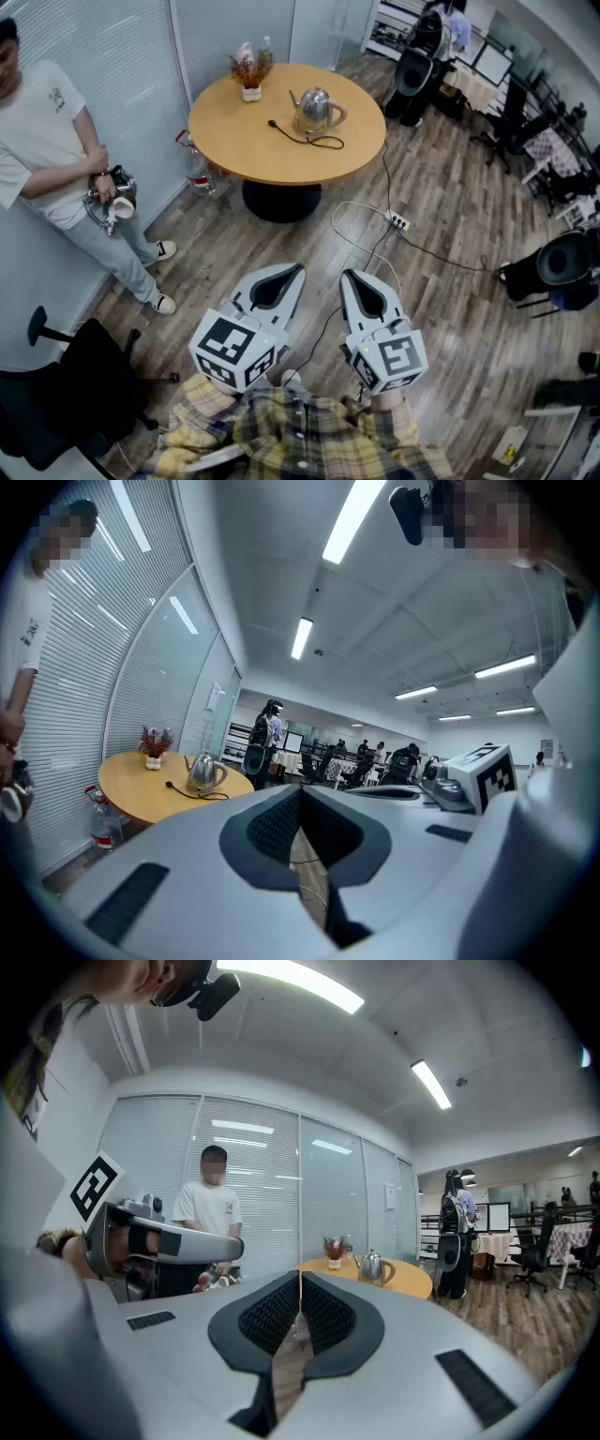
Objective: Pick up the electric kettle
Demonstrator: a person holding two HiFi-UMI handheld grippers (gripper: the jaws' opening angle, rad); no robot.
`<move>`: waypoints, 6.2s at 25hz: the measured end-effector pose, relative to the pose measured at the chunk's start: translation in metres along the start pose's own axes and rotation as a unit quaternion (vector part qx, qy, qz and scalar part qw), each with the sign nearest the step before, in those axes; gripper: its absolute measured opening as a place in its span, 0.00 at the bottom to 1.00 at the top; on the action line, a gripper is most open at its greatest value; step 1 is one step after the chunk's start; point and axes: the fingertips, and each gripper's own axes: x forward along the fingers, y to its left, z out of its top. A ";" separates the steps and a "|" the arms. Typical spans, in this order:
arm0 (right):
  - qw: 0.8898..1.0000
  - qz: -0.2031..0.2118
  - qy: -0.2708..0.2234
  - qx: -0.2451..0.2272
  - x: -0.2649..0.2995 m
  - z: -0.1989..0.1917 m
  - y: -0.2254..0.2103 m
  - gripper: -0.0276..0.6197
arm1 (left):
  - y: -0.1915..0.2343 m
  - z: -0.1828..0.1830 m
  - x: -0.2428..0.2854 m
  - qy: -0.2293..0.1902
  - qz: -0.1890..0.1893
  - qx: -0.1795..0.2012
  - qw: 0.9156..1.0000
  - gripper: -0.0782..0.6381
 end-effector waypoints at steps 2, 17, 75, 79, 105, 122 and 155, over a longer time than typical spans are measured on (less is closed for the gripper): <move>1.000 -0.005 0.001 0.000 0.002 0.009 -0.006 0.10 | -0.002 -0.001 0.006 0.000 0.000 0.002 1.000 0.11; 1.000 0.021 0.001 0.016 0.019 0.000 -0.047 0.10 | 0.009 -0.004 0.050 0.005 0.024 0.005 1.000 0.11; 0.999 0.013 0.024 0.017 0.479 0.055 -0.301 0.10 | 0.391 0.117 0.403 0.004 0.050 0.004 0.999 0.11; 0.999 0.017 0.025 0.013 0.498 0.061 -0.323 0.10 | 0.403 0.122 0.427 0.004 0.057 0.003 0.998 0.11; 0.999 -0.015 0.027 0.018 0.550 0.054 -0.360 0.10 | 0.450 0.122 0.468 0.018 0.055 0.003 0.998 0.11; 0.998 -0.042 0.037 0.029 0.568 0.015 -0.392 0.11 | 0.484 0.078 0.492 0.046 0.064 -0.014 0.997 0.11; 0.992 -0.092 0.081 0.022 0.583 -0.101 -0.444 0.41 | 0.528 -0.012 0.518 0.084 0.087 -0.037 0.992 0.11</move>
